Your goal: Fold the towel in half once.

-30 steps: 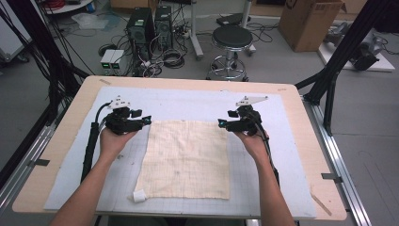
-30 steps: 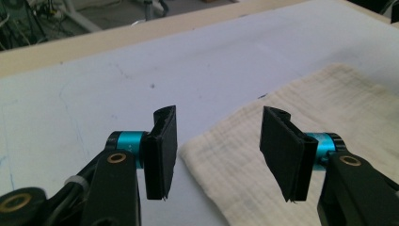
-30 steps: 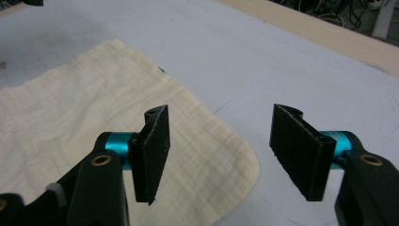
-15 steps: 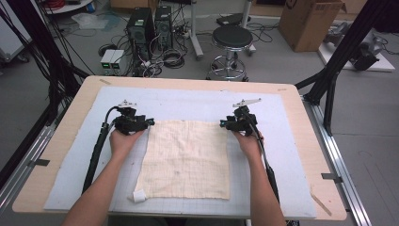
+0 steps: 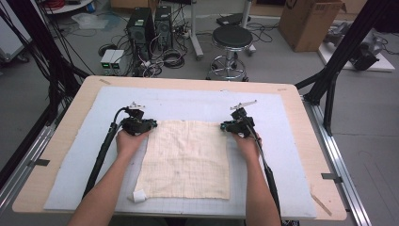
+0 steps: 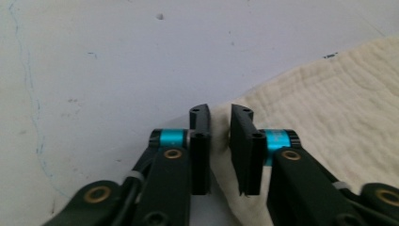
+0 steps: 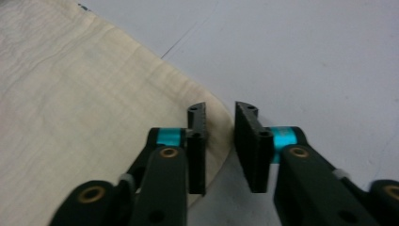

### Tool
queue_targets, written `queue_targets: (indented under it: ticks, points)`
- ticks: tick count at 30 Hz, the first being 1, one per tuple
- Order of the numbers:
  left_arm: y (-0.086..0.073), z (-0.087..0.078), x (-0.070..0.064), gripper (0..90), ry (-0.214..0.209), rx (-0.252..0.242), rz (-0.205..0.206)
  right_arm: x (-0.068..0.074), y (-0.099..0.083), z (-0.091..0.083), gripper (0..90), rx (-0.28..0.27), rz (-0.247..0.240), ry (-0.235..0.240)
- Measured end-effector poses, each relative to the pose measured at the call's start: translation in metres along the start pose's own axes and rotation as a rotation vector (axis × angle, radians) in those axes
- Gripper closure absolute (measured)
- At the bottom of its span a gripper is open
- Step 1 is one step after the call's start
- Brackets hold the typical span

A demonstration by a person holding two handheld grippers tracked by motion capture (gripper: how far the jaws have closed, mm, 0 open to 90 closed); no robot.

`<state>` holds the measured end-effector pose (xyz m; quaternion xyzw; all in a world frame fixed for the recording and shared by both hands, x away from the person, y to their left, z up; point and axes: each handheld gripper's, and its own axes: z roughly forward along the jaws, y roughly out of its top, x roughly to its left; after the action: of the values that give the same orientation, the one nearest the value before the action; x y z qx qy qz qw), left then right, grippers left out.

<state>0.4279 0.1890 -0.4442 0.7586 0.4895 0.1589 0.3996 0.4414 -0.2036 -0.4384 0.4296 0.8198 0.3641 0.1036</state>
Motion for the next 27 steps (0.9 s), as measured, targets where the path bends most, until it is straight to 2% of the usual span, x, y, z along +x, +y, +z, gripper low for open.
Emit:
queue_targets:
  ticks: [2, 4, 6, 10, 15, 17, 21, 22, 24, 27]
  points:
    - [0.002, 0.001, 0.003, 84.9, -0.014, 0.013, -0.038, 0.001, 0.001, 0.0, 83.8, 0.005, -0.008, 0.012]
    - [0.003, -0.001, 0.004, 86.2, -0.006, 0.009, -0.039, 0.002, 0.001, 0.0, 85.5, 0.005, -0.019, 0.022]
    - [0.005, -0.002, 0.006, 86.5, -0.006, -0.006, -0.04, 0.002, 0.002, -0.002, 86.1, -0.004, 0.002, 0.03]
    - [0.009, -0.009, 0.011, 86.8, -0.005, -0.029, -0.055, 0.002, 0.007, -0.011, 86.5, -0.065, 0.005, 0.037]
    - [0.017, -0.02, 0.017, 86.9, -0.007, -0.075, -0.081, 0.002, 0.016, -0.02, 86.7, -0.097, 0.012, 0.048]
    - [0.024, -0.024, 0.018, 86.9, 0.001, -0.077, -0.063, 0.006, 0.024, -0.024, 86.7, -0.114, -0.009, 0.041]
    - [0.042, -0.035, 0.017, 86.8, 0.002, -0.122, -0.037, 0.009, 0.038, -0.034, 86.7, -0.139, -0.041, 0.027]
    - [0.045, -0.038, 0.017, 86.8, 0.001, -0.129, -0.025, 0.009, 0.04, -0.036, 86.7, -0.143, -0.041, 0.027]
    - [0.047, -0.041, 0.017, 86.9, -0.011, -0.151, -0.028, 0.008, 0.041, -0.041, 86.7, -0.155, -0.028, 0.034]
    - [0.047, -0.042, 0.016, 86.8, -0.028, -0.147, -0.027, 0.004, 0.039, -0.042, 86.6, -0.152, -0.018, 0.045]
